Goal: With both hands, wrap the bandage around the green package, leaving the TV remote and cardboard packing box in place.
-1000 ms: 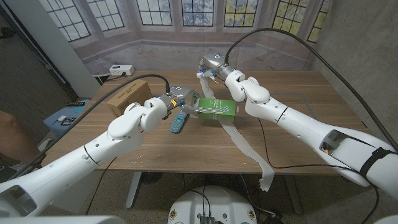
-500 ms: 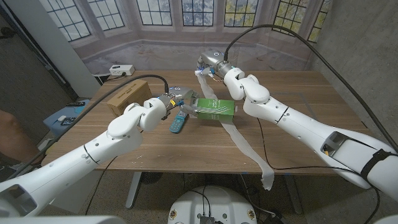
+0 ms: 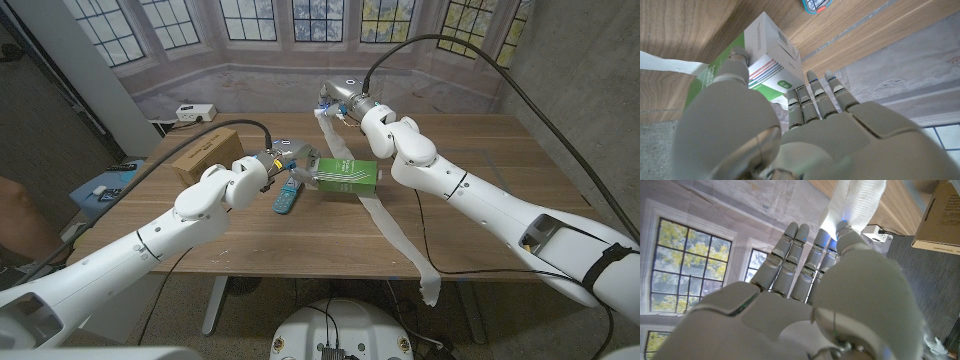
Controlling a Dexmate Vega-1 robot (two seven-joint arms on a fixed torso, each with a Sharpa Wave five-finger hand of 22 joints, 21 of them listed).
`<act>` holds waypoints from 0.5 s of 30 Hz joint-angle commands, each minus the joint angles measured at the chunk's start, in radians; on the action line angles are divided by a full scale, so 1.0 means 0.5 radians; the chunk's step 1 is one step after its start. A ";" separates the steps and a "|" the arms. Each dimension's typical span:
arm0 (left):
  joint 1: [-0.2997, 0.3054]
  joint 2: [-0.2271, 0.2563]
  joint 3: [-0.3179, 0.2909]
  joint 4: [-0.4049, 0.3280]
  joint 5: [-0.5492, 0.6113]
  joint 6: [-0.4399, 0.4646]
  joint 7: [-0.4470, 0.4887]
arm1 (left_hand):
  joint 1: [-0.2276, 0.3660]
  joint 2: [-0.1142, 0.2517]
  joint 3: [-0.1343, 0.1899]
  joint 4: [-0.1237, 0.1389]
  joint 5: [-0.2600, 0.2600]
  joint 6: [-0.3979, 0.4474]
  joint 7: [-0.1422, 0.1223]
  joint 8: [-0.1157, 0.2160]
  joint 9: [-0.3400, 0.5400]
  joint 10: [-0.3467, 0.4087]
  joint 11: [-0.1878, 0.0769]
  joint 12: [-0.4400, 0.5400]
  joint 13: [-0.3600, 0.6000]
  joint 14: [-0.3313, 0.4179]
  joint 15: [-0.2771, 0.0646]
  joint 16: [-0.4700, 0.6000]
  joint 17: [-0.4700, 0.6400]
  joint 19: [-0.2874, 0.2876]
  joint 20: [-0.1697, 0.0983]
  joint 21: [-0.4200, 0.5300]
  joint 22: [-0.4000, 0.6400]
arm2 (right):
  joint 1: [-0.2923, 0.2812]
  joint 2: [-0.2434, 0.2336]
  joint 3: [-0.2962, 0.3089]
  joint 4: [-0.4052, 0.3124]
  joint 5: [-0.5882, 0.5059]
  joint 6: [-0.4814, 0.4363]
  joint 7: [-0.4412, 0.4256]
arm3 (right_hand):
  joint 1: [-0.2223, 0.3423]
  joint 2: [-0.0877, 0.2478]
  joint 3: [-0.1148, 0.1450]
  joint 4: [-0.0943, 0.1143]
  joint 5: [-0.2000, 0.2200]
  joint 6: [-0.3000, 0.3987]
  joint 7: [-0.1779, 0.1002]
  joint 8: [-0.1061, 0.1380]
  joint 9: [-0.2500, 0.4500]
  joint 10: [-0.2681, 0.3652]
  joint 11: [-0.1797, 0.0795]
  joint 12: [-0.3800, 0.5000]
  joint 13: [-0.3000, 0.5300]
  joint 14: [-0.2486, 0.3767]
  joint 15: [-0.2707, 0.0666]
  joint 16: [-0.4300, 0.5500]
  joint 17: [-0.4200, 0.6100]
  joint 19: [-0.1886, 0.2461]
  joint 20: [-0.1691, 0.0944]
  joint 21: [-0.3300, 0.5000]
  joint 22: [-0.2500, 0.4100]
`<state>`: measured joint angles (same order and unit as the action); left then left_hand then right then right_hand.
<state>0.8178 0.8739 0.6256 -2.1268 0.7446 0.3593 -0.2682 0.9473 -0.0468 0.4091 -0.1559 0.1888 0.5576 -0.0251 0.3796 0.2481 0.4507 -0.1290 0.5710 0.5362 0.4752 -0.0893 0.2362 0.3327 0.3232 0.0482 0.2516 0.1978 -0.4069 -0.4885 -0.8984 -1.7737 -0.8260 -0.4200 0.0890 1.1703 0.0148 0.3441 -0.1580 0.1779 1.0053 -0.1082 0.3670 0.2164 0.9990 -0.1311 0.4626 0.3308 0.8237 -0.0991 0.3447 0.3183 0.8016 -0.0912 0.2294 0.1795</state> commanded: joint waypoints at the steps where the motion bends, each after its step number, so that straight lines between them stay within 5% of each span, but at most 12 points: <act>1: -0.015 -0.013 0.015 0.025 -0.016 0.000 0.021 | 0.079 0.110 -0.002 0.011 0.007 0.162 -0.024 0.237 0.010 0.029 -0.018 0.005 0.007 0.020 0.000 -0.001 0.011 0.005 0.002 -0.002 0.006 | -0.049 -0.014 0.036 -0.125 0.019 -0.062 0.029 | 0.012 0.015 -0.012 -0.005 0.010 0.007 0.011 0.018 0.010 0.011 0.014 0.011 0.003 0.025 -0.265 0.015 0.007 0.019 -0.074 0.008 0.002; 15: -0.010 -0.006 0.020 0.025 -0.022 -0.001 0.044 | 0.080 0.111 0.000 0.010 0.008 0.161 -0.026 0.241 0.007 0.032 -0.015 0.004 0.011 0.022 -0.001 -0.005 0.011 0.006 0.001 -0.001 0.006 | -0.111 -0.042 0.078 -0.280 0.007 -0.082 0.018 | 0.012 0.022 -0.023 -0.003 0.014 0.015 0.019 0.017 0.011 0.027 0.019 0.016 0.004 0.036 -0.261 0.017 0.010 0.031 -0.065 0.012 0.003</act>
<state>0.8124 0.8697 0.6331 -2.1167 0.7375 0.3590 -0.2548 0.9473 -0.0467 0.4076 -0.1574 0.1888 0.5576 -0.0251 0.3912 0.2490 0.4507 -0.1291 0.5708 0.5380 0.4752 -0.0893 0.2362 0.3367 0.3232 0.0482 0.2516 0.1978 -0.4400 -0.5007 -0.8753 -1.8575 -0.8178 -0.4478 0.0979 1.1702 0.0146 0.3347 -0.1596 0.1778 1.0092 -0.1013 0.3716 0.2158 1.0050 -0.1251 0.4626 0.3282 0.8281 -0.1001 0.3447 0.3182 0.8072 -0.0931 0.2294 0.1794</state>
